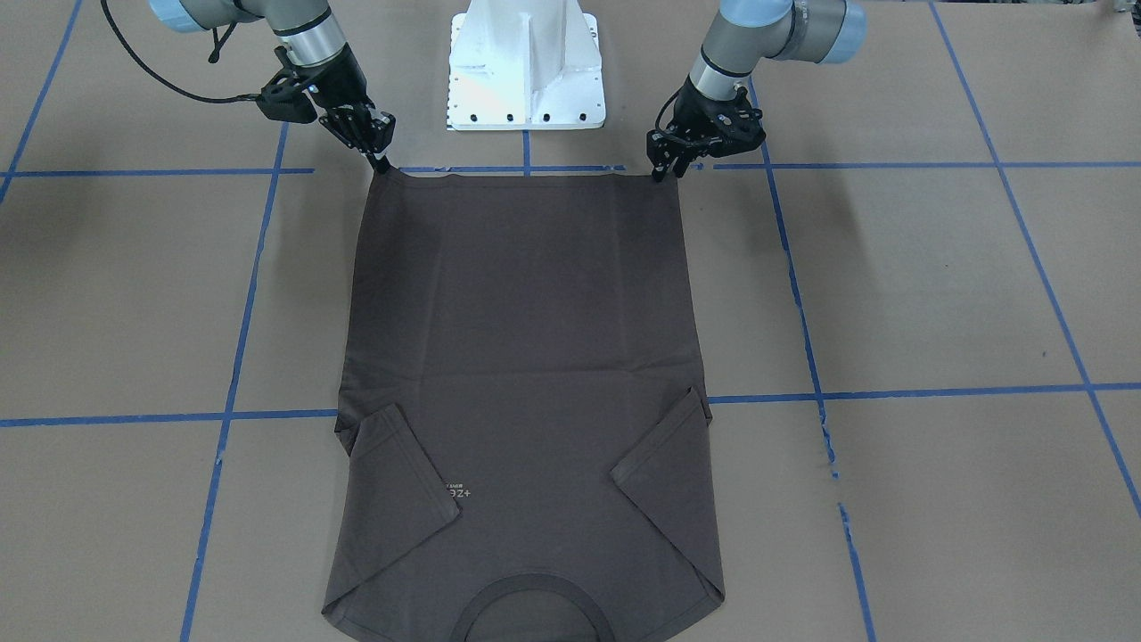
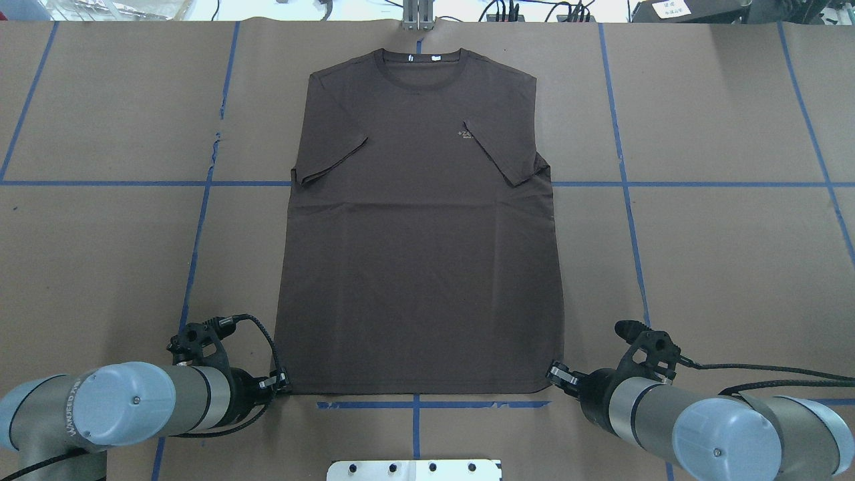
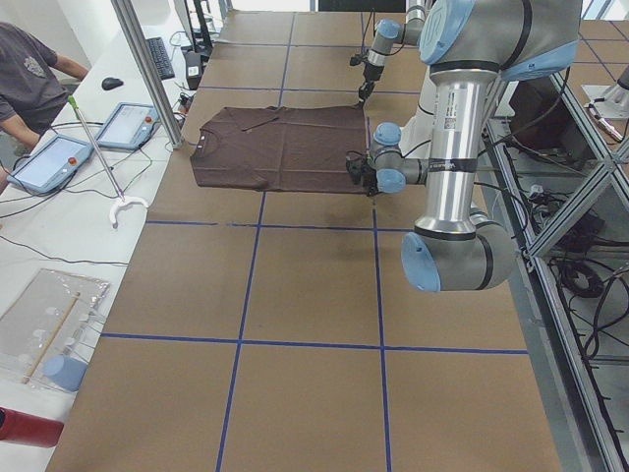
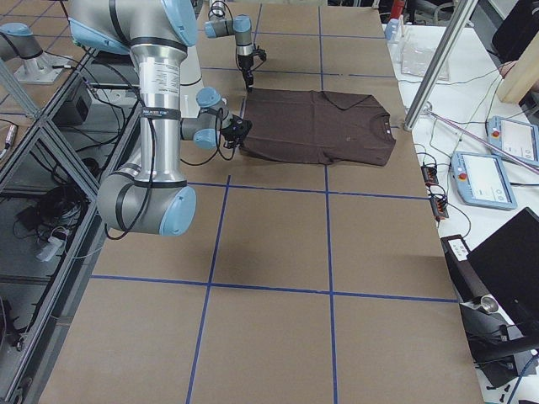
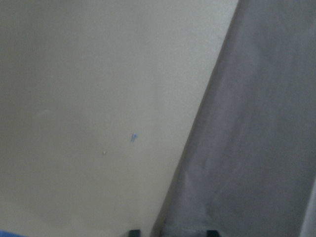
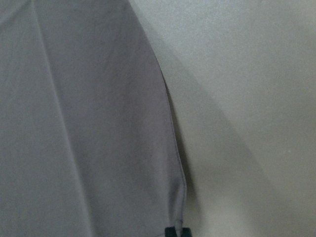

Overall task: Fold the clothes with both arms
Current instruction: 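Grasp the shirt hem corners nearest the robot with both grippers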

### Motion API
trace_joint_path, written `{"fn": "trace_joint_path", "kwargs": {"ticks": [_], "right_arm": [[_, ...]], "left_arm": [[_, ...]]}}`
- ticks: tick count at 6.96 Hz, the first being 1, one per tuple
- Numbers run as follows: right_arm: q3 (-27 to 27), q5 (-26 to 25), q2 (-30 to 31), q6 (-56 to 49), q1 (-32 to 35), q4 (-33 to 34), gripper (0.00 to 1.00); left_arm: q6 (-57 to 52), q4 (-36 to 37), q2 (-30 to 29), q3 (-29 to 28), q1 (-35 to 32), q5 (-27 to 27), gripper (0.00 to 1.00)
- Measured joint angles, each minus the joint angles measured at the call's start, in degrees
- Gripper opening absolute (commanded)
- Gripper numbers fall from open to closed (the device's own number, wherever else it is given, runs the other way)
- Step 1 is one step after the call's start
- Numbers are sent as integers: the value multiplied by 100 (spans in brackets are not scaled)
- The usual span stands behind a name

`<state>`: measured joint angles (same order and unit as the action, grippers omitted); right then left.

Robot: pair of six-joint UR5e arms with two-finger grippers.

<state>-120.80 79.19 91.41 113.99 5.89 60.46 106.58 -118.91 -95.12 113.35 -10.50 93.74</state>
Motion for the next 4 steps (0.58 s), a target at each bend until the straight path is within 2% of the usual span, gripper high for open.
{"fn": "trace_joint_path", "kwargs": {"ticks": [4], "right_arm": [[-58, 8, -23, 2, 1, 1, 0]], "left_arm": [[268, 107, -20, 337, 73, 132, 0]]}}
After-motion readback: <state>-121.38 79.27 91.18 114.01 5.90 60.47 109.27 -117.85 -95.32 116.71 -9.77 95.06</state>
